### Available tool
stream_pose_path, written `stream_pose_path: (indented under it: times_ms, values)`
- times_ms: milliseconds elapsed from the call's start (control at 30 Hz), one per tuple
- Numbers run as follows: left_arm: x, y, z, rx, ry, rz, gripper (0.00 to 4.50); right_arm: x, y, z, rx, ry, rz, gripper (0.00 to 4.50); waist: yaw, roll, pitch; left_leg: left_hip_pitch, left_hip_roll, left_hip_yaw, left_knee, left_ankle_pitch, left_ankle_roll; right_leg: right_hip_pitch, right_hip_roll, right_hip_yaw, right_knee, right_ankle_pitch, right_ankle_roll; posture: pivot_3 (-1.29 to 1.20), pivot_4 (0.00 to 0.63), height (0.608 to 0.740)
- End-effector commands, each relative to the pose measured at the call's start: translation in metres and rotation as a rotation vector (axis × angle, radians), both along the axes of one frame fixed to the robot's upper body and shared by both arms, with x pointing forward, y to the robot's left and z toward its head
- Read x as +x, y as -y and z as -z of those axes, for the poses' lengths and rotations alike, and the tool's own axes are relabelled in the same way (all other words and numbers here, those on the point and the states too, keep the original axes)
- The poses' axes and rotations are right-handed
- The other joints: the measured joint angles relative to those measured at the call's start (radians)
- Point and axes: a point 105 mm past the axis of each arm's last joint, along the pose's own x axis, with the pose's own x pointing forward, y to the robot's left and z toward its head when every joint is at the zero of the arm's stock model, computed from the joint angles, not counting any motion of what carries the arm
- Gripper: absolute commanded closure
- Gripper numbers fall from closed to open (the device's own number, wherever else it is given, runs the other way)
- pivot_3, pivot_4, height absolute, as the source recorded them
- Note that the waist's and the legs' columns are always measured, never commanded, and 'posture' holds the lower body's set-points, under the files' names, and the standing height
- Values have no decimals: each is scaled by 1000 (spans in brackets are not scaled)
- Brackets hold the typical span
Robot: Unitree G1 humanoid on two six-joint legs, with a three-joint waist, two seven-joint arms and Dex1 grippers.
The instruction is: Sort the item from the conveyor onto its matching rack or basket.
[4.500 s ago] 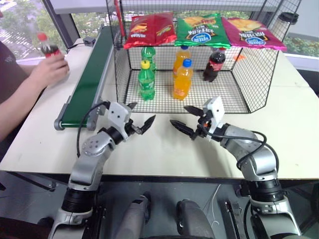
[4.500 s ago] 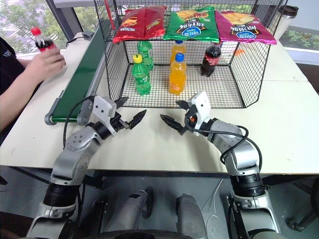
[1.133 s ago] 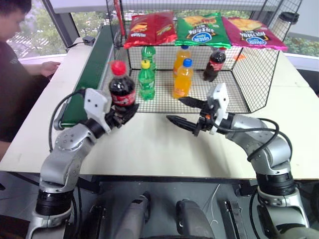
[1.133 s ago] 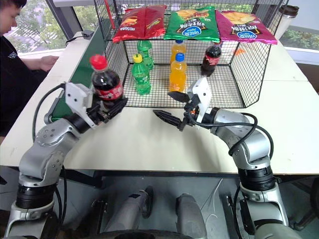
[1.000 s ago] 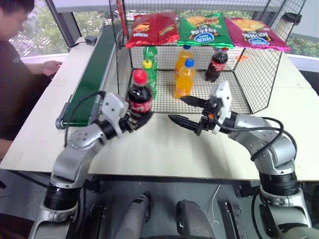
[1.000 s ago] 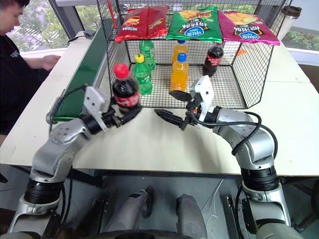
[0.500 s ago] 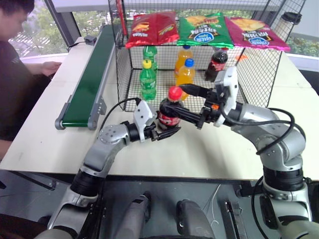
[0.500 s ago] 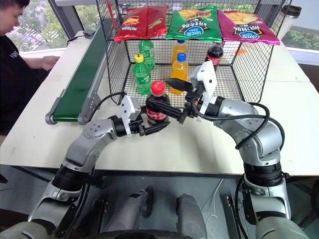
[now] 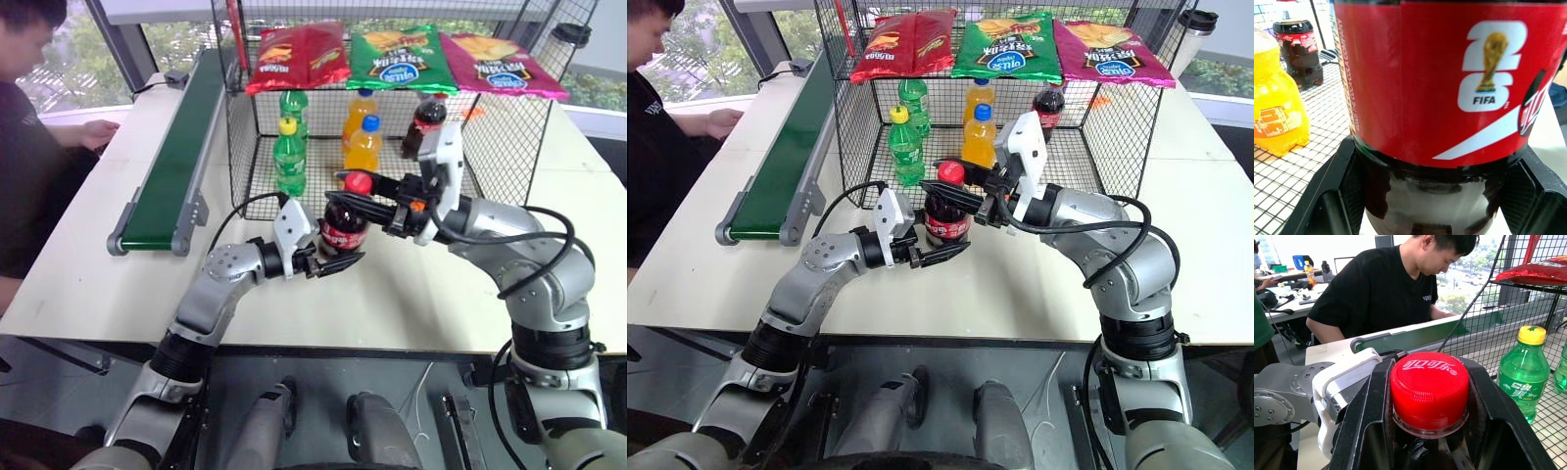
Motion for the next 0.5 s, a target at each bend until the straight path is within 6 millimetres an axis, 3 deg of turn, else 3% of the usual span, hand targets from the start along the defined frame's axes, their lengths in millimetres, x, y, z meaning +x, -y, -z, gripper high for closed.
stream_pose_path:
  times_ms: [33, 167, 267, 500]
  values:
    - [2, 2, -30, -62, 144, -14, 1616, 1, 1, -9, 8, 45, 21, 3344, 1, 0, 0, 0, 0, 0, 0, 0, 0, 0, 0, 0, 0, 0, 0, 0, 150, 738]
    - [11, -4, -36, -101, 139, -53, 1616, 5, 2, -9, 11, 57, 49, 3344, 0, 0, 0, 0, 0, 0, 0, 0, 0, 0, 0, 0, 0, 0, 0, 0, 150, 738]
    - [12, -7, -34, -91, 128, -51, 89, 8, 3, -10, 16, 64, 75, 3344, 0, 0, 0, 0, 0, 0, 0, 0, 0, 0, 0, 0, 0, 0, 0, 0, 150, 738]
    - [6, -12, -21, -20, 95, -42, 33, 16, 9, -17, 37, 76, 136, 3344, -2, 0, 0, 0, 0, 0, 0, 0, 0, 0, 0, 0, 0, 0, 1, 0, 150, 738]
